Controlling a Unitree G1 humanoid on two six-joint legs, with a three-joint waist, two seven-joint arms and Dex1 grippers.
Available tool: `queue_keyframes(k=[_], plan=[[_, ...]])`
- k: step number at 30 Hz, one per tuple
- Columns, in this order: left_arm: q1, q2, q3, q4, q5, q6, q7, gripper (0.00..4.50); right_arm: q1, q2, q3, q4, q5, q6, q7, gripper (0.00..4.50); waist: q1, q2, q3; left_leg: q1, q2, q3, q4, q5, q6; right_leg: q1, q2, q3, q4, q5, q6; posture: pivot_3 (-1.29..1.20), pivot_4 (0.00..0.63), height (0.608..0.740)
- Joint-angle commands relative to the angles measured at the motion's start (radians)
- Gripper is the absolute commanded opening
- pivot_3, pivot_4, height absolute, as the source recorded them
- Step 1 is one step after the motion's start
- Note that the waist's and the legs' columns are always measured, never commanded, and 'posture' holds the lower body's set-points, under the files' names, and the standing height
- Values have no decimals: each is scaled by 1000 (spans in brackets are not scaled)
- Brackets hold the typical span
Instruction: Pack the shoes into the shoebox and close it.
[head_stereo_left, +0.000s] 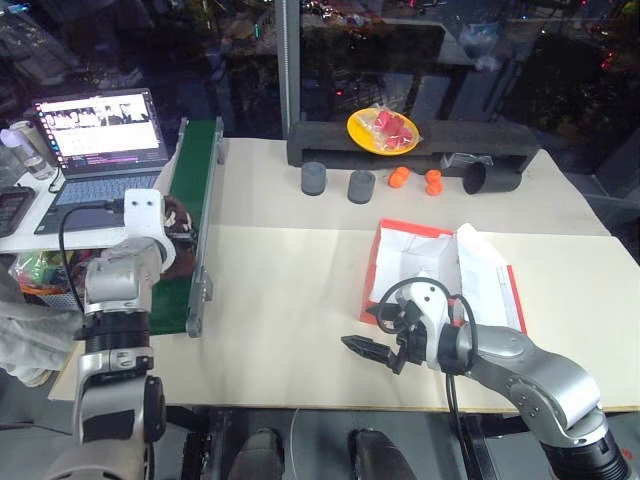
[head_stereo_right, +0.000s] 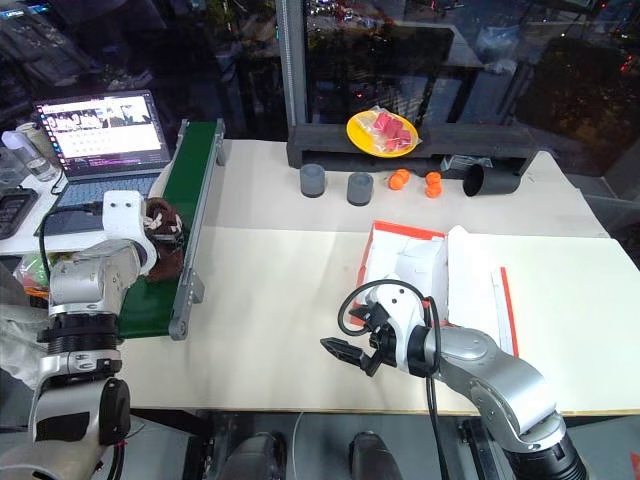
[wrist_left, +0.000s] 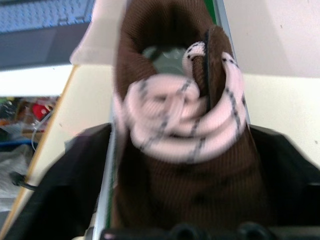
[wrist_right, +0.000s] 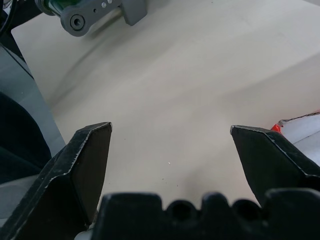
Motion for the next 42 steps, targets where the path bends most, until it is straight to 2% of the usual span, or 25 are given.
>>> queue_keyframes(k=[1,4,6,14,19,23,27,31,35,38,42], plan=[[4,-4,19,-4,-10,21,6,2732,-17,3,-36,-40,14,-16,-2,4500,0,0,0,0,0,0,0,0,0,0,0,0,0,0,0,0,150,740],[2,-7,29,-3,-20,35,10,1824,-23,5,-37,-42,17,-14,-6,4500,0,0,0,1,0,0,0,0,0,0,0,0,0,0,0,0,150,740],[0,-7,29,-3,-21,50,11,1413,-28,7,-41,-43,19,-12,-9,4500,0,0,-1,1,0,0,0,0,0,0,0,0,0,0,0,0,150,740],[11,-17,30,-14,-23,63,22,1413,-31,12,-46,-38,18,-9,-20,4500,0,0,-2,1,0,0,0,0,0,1,0,0,1,0,0,0,150,740],[23,-30,40,-54,-35,54,25,893,-36,11,-46,-33,14,-5,-26,4500,1,0,-3,1,0,0,0,0,0,1,0,0,1,0,0,0,150,740],[9,-66,73,-90,-61,-4,35,829,-50,21,-58,-22,19,-1,-37,4500,5,0,-3,1,0,0,0,0,0,1,0,0,1,0,0,0,150,740],[-31,-151,107,-185,-118,-141,21,829,-141,117,-141,53,50,28,-127,4500,19,-2,-2,0,0,0,1,0,0,0,0,0,0,0,-1,0,150,740],[-45,-215,88,-258,-177,-188,-14,829,-308,306,-291,197,146,134,-316,4500,22,-3,-2,-2,0,0,1,0,0,-1,0,0,-1,1,-2,0,150,740],[-51,-310,43,-348,-288,-162,-80,829,-516,531,-511,430,322,213,-567,4500,20,-3,-2,-3,0,0,0,0,-1,-2,0,0,0,2,-2,0,150,740],[-45,-363,8,-391,-359,-130,-123,829,-616,582,-557,524,383,249,-621,4500,20,-3,-2,-3,0,0,-1,0,-1,-3,0,-1,0,2,-2,0,150,740],[-40,-402,-45,-425,-432,-81,-164,829,-718,593,-617,644,441,229,-687,4500,16,-3,-2,-5,0,-1,0,0,0,-3,0,-1,-1,2,-2,0,150,740]])
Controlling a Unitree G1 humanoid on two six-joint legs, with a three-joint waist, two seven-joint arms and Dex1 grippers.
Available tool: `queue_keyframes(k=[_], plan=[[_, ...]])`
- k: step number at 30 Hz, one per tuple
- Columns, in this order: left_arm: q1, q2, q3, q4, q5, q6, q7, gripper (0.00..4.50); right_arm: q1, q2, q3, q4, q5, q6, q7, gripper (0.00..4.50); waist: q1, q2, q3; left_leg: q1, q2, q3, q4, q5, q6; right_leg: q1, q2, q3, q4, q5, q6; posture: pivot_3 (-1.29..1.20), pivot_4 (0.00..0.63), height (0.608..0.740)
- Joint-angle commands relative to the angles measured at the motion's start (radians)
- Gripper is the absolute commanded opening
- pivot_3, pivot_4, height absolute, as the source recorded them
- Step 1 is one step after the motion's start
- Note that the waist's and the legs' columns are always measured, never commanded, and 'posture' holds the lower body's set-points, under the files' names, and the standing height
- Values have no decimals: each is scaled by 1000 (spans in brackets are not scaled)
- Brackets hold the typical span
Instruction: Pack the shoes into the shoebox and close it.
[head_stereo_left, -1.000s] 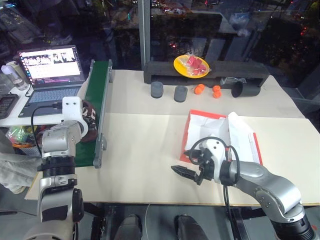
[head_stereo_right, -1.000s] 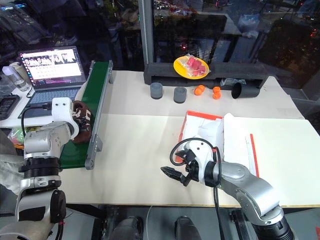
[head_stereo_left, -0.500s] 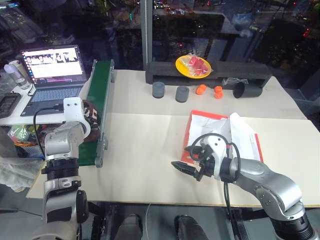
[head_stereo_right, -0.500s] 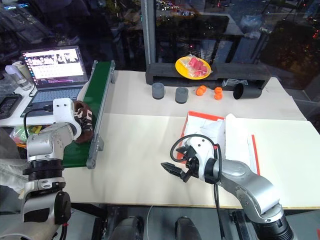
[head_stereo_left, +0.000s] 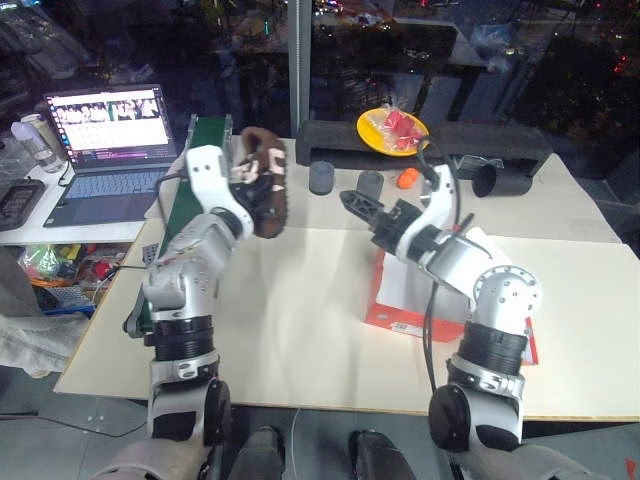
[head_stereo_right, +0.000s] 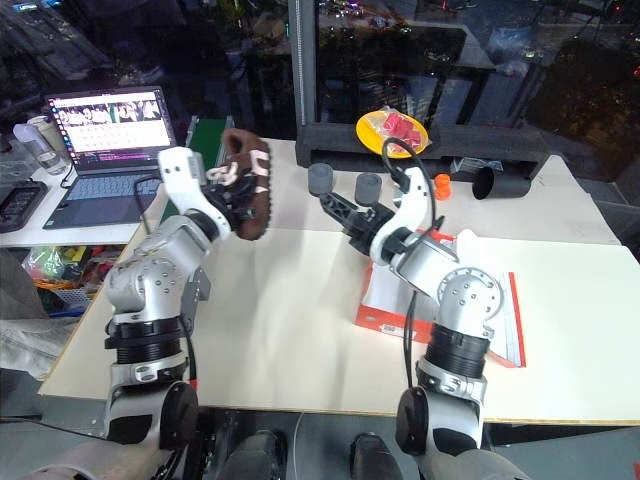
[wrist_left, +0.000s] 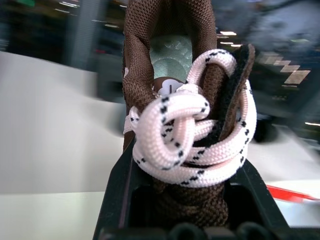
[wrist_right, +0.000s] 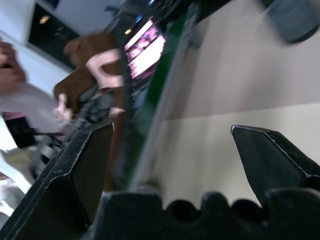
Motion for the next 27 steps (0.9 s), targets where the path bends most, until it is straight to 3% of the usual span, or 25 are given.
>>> queue_keyframes(k=[1,13,16,25,27], plan=[[-11,-12,-46,-73,-67,29,-46,829,-81,-15,-69,58,73,-27,-47,4500,-1,0,0,0,0,0,0,0,0,0,0,0,0,0,0,0,150,740],[-13,-12,-132,-69,-98,43,-108,829,-99,-24,-76,62,144,-54,-105,4500,-29,0,0,0,0,-2,0,0,0,1,1,-1,0,0,0,0,150,740],[-14,-11,-137,-64,-95,39,-110,827,-88,-15,-68,49,153,-57,-114,3747,-29,0,0,0,1,-2,0,0,0,0,1,-1,0,0,0,0,150,740],[-23,0,-165,-51,-75,23,-124,827,-71,-3,-22,37,165,-69,-122,826,-25,1,0,0,0,-2,0,0,0,1,1,-1,-1,0,0,0,150,740],[-22,9,-187,-52,-55,8,-134,827,-73,-4,-12,38,161,-71,-120,655,-25,1,0,0,0,-2,0,0,0,1,1,-2,-1,0,0,0,150,740]])
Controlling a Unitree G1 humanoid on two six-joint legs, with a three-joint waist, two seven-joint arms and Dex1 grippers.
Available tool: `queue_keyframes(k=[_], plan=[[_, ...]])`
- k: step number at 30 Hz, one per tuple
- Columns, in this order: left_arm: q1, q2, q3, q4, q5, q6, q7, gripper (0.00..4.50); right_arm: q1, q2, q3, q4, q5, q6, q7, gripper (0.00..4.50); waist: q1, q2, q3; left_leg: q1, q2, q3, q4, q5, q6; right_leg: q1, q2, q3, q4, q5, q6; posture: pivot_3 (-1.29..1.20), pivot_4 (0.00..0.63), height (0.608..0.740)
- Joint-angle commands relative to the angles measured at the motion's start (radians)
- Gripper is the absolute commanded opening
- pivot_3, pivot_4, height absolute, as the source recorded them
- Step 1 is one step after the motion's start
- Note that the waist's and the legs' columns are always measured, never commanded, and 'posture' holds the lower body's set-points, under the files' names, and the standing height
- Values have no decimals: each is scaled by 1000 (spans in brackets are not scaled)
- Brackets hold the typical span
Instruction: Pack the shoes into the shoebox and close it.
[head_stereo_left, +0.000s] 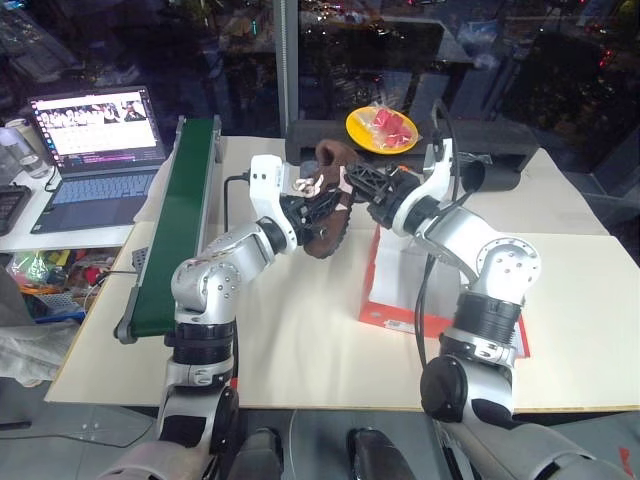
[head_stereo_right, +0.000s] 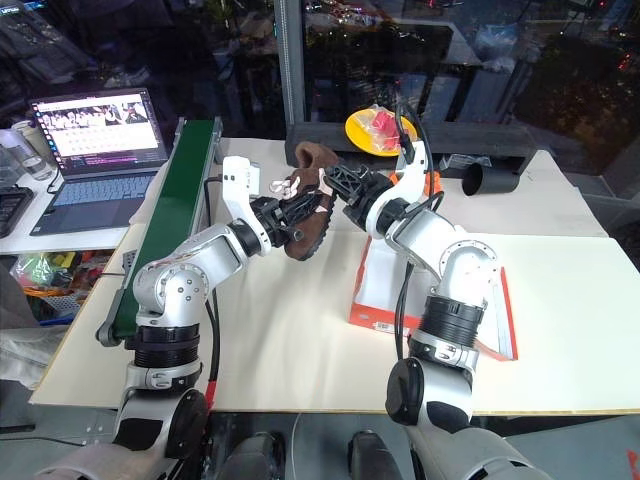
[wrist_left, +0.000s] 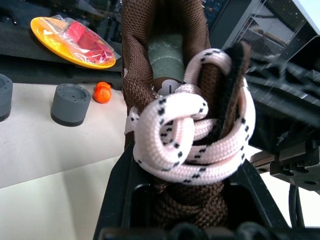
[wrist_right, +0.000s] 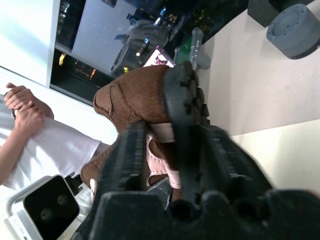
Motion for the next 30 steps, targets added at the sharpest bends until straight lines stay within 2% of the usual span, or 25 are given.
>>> queue_keyframes(k=[1,5,7,8,12,16,21,27,30], plan=[[-31,-1,-52,-29,12,-51,-41,827,-15,7,43,-26,27,-9,3,655,0,0,0,0,0,0,0,0,0,0,0,0,0,0,0,0,150,740],[-23,-5,-52,-41,3,-59,-55,827,-15,4,48,-26,22,-22,-4,655,0,0,0,0,0,0,0,0,0,0,0,0,0,0,0,0,150,740],[-18,-6,-52,-48,-4,-57,-60,1747,-12,4,50,-29,19,-31,-10,622,0,0,0,0,0,0,0,0,0,0,0,0,0,0,0,0,150,740],[-16,-5,-53,-51,-9,-52,-62,1978,-11,4,50,-30,19,-36,-13,622,0,0,0,0,0,0,0,0,0,0,0,0,0,0,0,0,150,740],[-8,-13,-44,-56,-34,-22,-62,3494,-8,7,46,-38,15,-70,-30,622,0,0,0,0,0,0,0,0,0,0,0,0,0,0,0,0,150,740],[36,46,-68,-45,6,-12,-88,3494,-15,-62,14,-48,-70,-157,-85,622,0,0,0,0,0,0,0,0,0,0,0,0,-1,0,0,0,150,740],[72,129,-112,-25,89,-64,-100,3494,-7,-190,0,-64,-88,-97,-132,622,3,2,1,-1,-1,0,0,0,0,0,-1,0,-1,0,0,0,150,740],[72,182,-148,8,164,-137,-128,3494,47,-324,-47,-70,-48,67,-211,622,3,3,2,-1,0,0,-2,0,0,-1,0,0,-2,0,0,0,150,740],[85,209,-193,-15,194,-245,-221,3494,117,-382,-51,-56,-63,173,-226,622,3,3,2,-1,0,0,-2,0,0,0,0,0,-2,0,-1,0,150,740]])
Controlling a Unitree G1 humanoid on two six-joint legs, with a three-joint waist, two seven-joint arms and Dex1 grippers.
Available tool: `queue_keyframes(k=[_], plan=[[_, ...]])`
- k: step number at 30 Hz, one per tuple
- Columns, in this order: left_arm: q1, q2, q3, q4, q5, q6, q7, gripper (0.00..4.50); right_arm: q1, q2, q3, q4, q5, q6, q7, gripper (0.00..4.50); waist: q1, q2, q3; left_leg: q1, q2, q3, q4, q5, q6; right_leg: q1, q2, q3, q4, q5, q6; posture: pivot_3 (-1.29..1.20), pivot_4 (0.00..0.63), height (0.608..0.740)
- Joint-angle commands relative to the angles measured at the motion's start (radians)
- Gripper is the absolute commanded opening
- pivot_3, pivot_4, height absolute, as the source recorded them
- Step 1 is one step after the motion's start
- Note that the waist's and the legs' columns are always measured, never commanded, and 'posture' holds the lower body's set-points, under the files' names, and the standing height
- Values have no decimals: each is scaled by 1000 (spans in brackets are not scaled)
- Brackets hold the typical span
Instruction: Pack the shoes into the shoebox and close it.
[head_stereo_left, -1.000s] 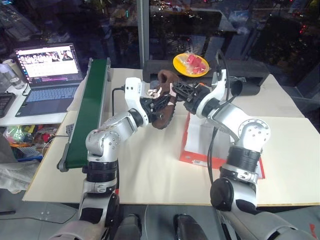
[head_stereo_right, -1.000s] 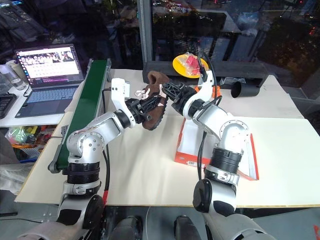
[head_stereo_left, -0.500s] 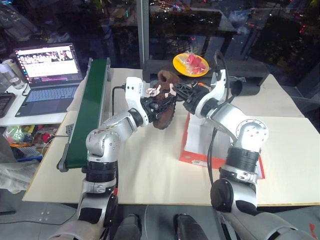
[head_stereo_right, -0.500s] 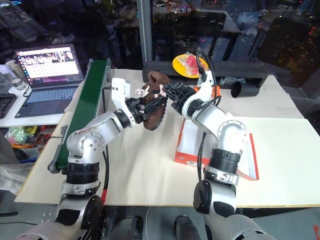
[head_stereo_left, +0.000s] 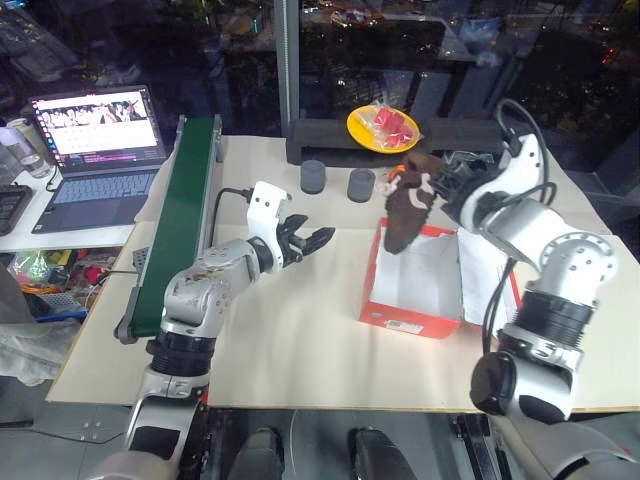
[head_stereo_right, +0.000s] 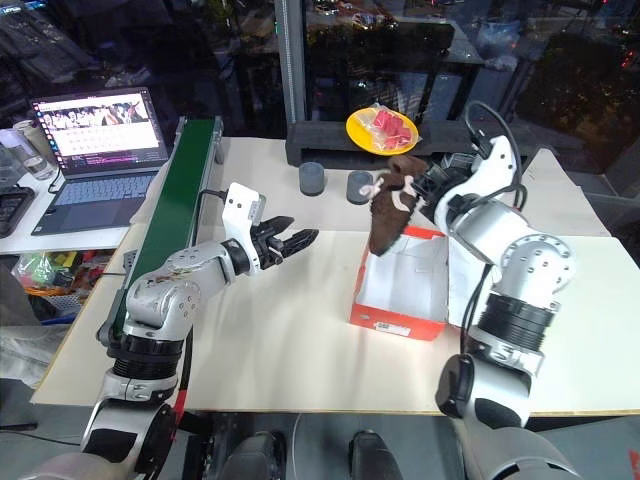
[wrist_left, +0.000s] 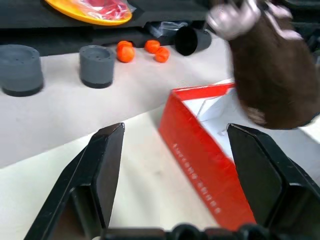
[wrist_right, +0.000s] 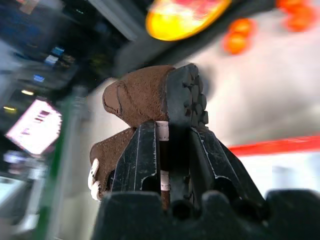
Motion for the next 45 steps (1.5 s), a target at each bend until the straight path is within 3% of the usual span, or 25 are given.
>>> queue_keyframes(k=[1,9,15,25,33,36,39,45], plan=[[9,33,-59,-58,30,-153,-130,3494,72,-67,-12,-29,0,130,-16,622,1,0,0,0,0,0,0,0,0,0,0,0,0,0,0,0,150,740],[68,103,-139,-105,16,-258,-364,3494,218,-152,151,-16,-194,162,77,622,-2,3,0,1,0,3,0,0,0,0,0,2,-1,0,0,0,150,740],[71,107,-144,-103,23,-244,-388,3494,230,-139,218,6,-306,112,156,622,0,3,0,2,0,3,0,0,0,1,0,3,-1,-1,1,0,150,740],[77,122,-141,-100,27,-237,-421,3542,166,-111,232,-66,-437,73,191,4033,1,3,0,1,0,3,0,0,0,1,0,3,-1,-1,1,0,150,740],[91,134,-98,-79,38,-228,-376,3542,6,-145,348,-319,-487,101,269,4033,-4,7,3,1,1,3,0,0,0,-1,2,4,0,-1,1,0,150,740],[88,112,-60,-48,58,-222,-293,3542,-33,-130,374,-364,-475,132,308,4033,0,7,3,1,1,3,0,0,1,0,1,3,0,-1,1,0,150,740],[40,67,22,37,111,-205,-93,3542,-49,-90,404,-436,-361,135,457,4033,2,7,3,1,1,3,0,0,1,0,1,3,0,-1,1,0,150,740],[-57,-5,226,153,221,-95,370,3542,197,-255,618,-705,-341,-127,855,4033,12,6,3,-1,0,-2,1,-1,1,1,0,-2,-2,-1,3,0,150,740]])
